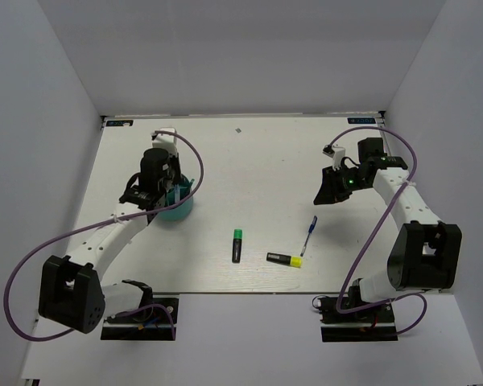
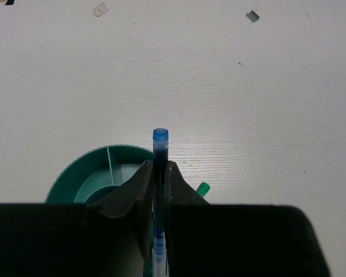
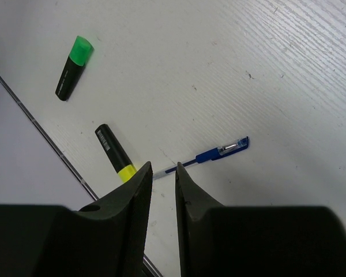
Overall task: Sort the stationery into containers
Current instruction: Place the pen in the storage box.
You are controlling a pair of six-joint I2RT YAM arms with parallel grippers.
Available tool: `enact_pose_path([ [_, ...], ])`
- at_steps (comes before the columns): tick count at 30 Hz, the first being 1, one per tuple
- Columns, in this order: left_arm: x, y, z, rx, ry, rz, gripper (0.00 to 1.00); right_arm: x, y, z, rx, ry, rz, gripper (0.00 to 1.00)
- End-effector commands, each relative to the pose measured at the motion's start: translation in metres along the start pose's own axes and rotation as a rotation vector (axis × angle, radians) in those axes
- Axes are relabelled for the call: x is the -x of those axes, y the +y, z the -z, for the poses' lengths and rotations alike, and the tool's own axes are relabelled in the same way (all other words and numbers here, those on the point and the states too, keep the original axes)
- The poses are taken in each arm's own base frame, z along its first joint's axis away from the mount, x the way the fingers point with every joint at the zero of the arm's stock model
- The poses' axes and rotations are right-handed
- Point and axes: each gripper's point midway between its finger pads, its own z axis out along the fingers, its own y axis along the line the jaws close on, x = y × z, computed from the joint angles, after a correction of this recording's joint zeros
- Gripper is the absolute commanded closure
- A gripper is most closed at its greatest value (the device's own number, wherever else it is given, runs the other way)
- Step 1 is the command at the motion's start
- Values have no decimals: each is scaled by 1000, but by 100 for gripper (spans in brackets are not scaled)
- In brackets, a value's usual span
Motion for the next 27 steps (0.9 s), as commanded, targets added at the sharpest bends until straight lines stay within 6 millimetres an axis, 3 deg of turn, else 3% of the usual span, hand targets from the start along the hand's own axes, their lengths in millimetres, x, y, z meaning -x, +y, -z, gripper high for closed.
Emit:
enact_pose_path([
  [1,8,-8,-4,-53,-52,30,100,-4,5,-1,34,6,-3,74],
  [21,-23,-28,-1,-227,-98,-135,97,-5,4,-4,55,15,-4,74],
  [23,-25,-26,1,-225,-90,-141,84,-5,4,-4,55,15,-4,72],
  [26,-22,-24,4,-216,-99,-149,48,-5,5,-4,56,15,-3,71],
  [27,-22,-23,5,-209,-97,-149,44,-5,5,-4,54,15,-1,69],
])
